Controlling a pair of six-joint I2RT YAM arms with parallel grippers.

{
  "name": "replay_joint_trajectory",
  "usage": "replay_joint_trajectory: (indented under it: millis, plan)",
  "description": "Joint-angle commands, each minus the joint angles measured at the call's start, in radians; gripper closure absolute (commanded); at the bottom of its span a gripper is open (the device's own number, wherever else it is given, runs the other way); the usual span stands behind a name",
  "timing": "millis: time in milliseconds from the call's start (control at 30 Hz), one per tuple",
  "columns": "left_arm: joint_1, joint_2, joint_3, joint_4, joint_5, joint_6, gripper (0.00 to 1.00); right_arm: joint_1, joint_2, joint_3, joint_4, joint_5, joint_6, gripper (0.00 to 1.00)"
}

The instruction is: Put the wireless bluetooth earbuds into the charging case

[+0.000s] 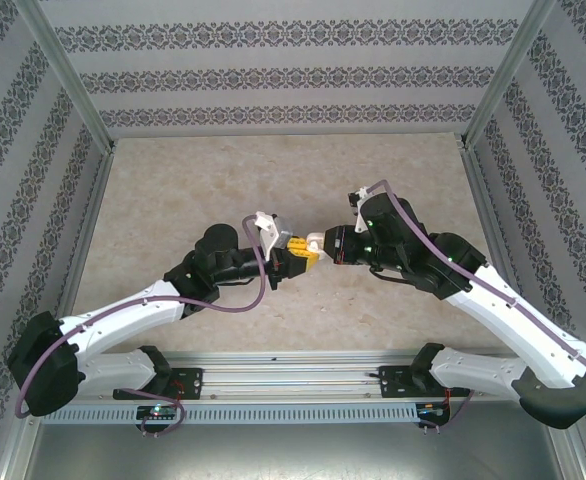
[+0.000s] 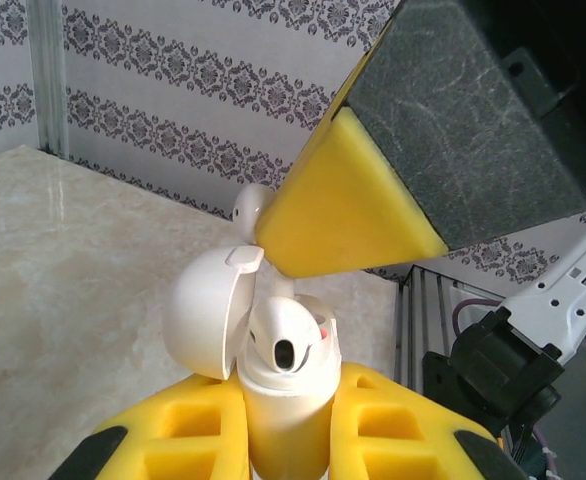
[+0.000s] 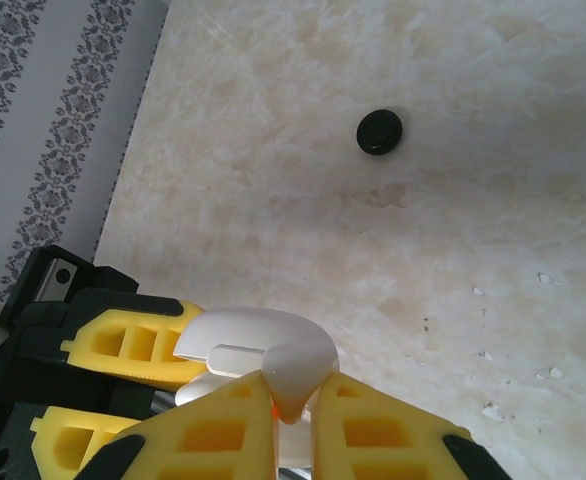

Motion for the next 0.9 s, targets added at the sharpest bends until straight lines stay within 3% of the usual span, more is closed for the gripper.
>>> replay_joint_trajectory:
  millis: [0,867]
  plan:
    - [0.003,-0.027,-0.011,0.062,-0.002,-0.011,1.0,0.02,0.01,0.028,0.015,0.003,0.012,0.87]
    - [0.004,-0.013,-0.015,0.073,-0.01,-0.015,1.0,0.078,0.004,0.006,-0.082,0.044,0.04,0.87]
